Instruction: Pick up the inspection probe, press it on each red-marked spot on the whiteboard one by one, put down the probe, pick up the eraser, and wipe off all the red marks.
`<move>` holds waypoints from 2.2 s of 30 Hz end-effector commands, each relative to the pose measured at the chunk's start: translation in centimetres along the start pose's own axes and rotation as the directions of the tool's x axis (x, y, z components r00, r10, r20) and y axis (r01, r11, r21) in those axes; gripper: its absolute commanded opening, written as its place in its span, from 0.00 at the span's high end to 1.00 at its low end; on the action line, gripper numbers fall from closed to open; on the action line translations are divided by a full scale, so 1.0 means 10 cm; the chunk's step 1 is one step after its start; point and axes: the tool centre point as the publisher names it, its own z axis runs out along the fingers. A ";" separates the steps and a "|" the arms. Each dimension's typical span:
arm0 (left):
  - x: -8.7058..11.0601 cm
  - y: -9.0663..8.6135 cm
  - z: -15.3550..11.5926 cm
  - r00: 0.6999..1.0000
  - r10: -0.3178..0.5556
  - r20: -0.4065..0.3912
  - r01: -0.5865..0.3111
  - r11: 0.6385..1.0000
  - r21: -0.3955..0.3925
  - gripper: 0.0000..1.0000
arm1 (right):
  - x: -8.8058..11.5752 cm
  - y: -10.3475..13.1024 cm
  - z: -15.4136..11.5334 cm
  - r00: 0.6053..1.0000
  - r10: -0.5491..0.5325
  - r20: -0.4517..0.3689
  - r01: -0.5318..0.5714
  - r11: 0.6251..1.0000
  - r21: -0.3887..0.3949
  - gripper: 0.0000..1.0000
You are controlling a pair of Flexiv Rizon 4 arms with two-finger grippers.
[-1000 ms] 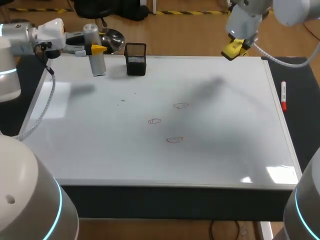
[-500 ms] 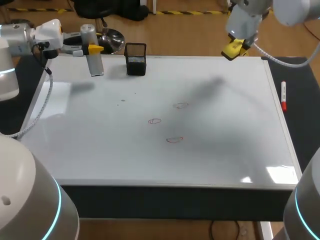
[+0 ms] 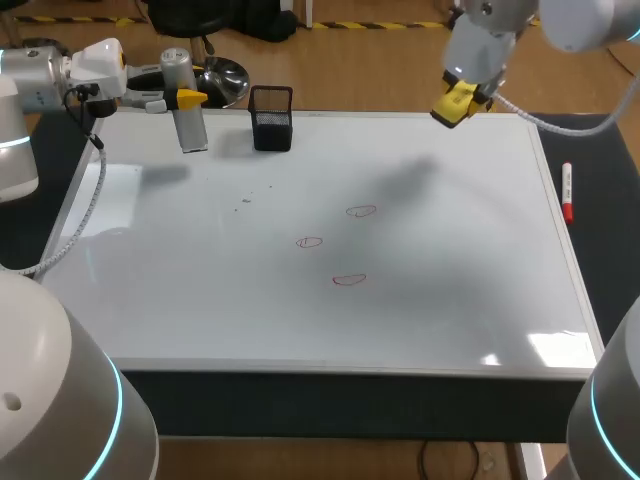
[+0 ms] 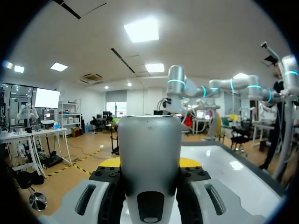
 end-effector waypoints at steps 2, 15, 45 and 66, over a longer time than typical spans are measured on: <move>0.01 -0.01 0.00 1.000 0.000 0.002 0.000 1.000 -0.001 1.00 | -0.12 0.28 -0.03 0.994 -0.085 -0.063 0.084 0.996 -0.007 1.00; 0.01 -0.01 0.00 1.000 0.000 0.002 0.000 1.000 -0.001 1.00 | -0.46 1.35 -0.02 0.958 -0.276 -0.077 0.276 0.961 -0.011 1.00; 0.01 -0.01 0.00 1.000 0.000 0.002 0.000 1.000 -0.001 1.00 | -0.81 3.24 0.71 0.855 -0.516 -0.058 0.501 0.849 -0.168 1.00; 0.01 -0.01 0.00 1.000 0.000 0.002 0.000 1.000 -0.001 1.00 | -0.82 3.37 1.17 0.851 -0.499 -0.165 0.487 0.867 -0.109 1.00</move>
